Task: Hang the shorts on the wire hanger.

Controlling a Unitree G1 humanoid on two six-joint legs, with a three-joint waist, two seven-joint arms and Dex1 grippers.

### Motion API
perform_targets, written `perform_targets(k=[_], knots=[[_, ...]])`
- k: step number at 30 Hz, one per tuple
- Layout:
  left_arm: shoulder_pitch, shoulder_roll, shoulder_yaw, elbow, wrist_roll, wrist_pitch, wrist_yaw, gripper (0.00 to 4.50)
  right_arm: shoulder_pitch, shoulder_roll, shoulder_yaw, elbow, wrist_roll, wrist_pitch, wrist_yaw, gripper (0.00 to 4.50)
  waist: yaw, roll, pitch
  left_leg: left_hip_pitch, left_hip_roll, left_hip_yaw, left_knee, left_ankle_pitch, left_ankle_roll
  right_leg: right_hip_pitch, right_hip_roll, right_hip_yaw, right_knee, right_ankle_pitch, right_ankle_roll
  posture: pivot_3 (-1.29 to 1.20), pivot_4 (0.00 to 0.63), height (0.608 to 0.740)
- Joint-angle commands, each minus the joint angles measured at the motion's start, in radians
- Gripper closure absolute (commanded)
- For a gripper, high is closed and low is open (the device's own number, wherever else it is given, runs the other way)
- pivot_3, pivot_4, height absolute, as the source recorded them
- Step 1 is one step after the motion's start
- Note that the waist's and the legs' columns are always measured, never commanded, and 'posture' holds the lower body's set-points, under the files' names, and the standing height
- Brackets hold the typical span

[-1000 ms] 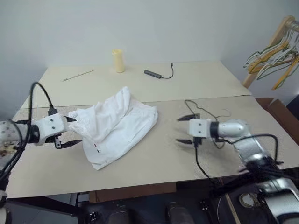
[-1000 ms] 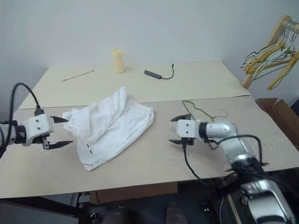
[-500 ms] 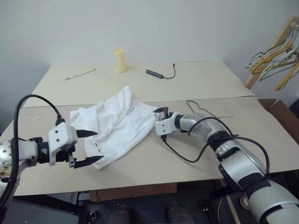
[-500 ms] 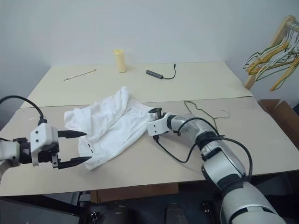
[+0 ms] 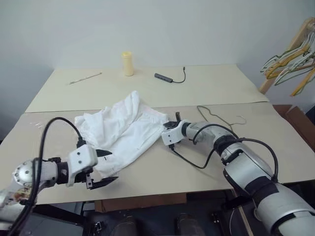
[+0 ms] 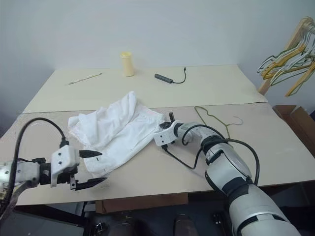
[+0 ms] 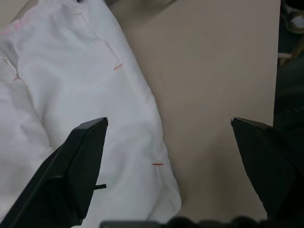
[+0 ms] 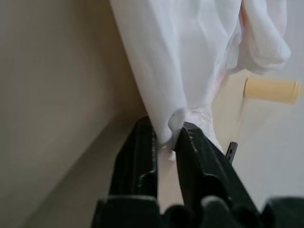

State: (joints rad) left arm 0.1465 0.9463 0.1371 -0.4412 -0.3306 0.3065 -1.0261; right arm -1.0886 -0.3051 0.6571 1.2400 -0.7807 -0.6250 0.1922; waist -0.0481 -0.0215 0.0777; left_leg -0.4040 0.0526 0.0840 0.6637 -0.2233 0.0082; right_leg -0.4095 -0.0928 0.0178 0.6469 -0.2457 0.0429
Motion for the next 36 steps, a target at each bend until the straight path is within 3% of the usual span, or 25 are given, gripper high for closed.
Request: perform_targets(k=[1,9,15,18,23,24,26,31,32,36], knots=[[-0.04,0.005,-0.077,-0.011,0.099,0.0,0.045,0.0,0.024,-0.03,-0.054,-0.095,0.071,0.01,0.079,4.46,0.0,0.0,0.0,0.0,0.0,0.0,0.0,0.0,0.0,0.0,0.0,0.0,0.0,0.0,0.0,0.0,0.057,0.74],[-0.096,0.027,-0.254,0.042,0.34,0.043,0.109,0.0,0.24,-0.112,-0.157,-0.541,0.185,0.184,0.282,4.46,-0.008,0.0,0.0,0.0,0.0,0.0,0.0,0.0,0.0,0.0,0.0,0.0,-0.001,0.0,0.0,-0.07,0.066,0.74],[-0.169,0.012,-0.316,0.132,0.467,0.041,0.162,0.0,0.327,-0.145,-0.191,-0.755,0.205,0.303,0.356,4.46,-0.022,0.002,-0.001,0.008,0.0,0.0,0.0,0.0,0.0,0.007,0.0,0.0,0.0,0.0,-0.001,-0.09,0.062,0.74],[-0.194,0.008,-0.328,0.178,0.499,0.031,0.183,0.59,0.363,-0.163,-0.207,-0.837,0.21,0.345,0.387,4.5,-0.025,0.002,-0.001,0.011,0.0,0.0,0.0,0.0,0.0,0.009,0.0,0.0,0.001,-0.001,-0.001,-0.09,0.06,0.74],[-0.201,0.018,-0.322,0.224,0.508,0.005,0.18,2.2,0.424,-0.198,-0.228,-0.967,0.216,0.426,0.432,4.5,-0.029,0.002,-0.001,0.014,0.001,0.0,-0.001,0.0,0.0,0.011,0.001,0.001,0.001,-0.002,-0.002,-0.09,0.059,0.74],[-0.206,0.02,-0.32,0.24,0.513,-0.003,0.184,2.2,0.446,-0.208,-0.239,-1.008,0.217,0.456,0.442,4.5,-0.031,0.002,-0.001,0.014,0.001,0.0,-0.001,0.0,0.0,0.011,0.001,0.001,0.001,-0.002,-0.002,-0.1,0.06,0.74],[-0.234,0.019,-0.317,0.291,0.532,-0.027,0.205,2.7,0.503,-0.223,-0.264,-1.11,0.208,0.539,0.466,4.5,-0.033,0.002,-0.001,0.014,0.001,0.0,-0.001,0.0,0.0,0.011,0.001,0.001,0.001,-0.002,-0.002,-0.1,0.06,0.74],[-0.339,0.017,-0.322,0.446,0.588,-0.118,0.251,4.3,0.641,-0.238,-0.278,-1.354,0.161,0.709,0.528,4.5,-0.027,0.001,-0.001,0.013,0.001,0.0,-0.002,0.0,0.0,0.009,0.001,0.001,0.001,-0.002,-0.002,-0.11,0.064,0.74],[-0.36,0.015,-0.324,0.475,0.596,-0.135,0.255,4.48,0.66,-0.237,-0.278,-1.388,0.153,0.737,0.539,4.5,-0.026,0.001,-0.001,0.012,0.001,0.0,-0.002,0.0,0.0,0.008,0.001,0.001,0.001,-0.002,-0.002,-0.11,0.064,0.74],[-0.423,0.037,-0.337,0.56,0.604,-0.252,0.219,4.48,0.733,-0.242,-0.272,-1.503,0.117,0.81,0.57,4.5,-0.025,0.001,-0.001,0.005,0.0,0.0,-0.002,0.0,0.0,0.003,0.001,0.001,0.0,-0.003,-0.001,-0.12,0.062,0.74]])
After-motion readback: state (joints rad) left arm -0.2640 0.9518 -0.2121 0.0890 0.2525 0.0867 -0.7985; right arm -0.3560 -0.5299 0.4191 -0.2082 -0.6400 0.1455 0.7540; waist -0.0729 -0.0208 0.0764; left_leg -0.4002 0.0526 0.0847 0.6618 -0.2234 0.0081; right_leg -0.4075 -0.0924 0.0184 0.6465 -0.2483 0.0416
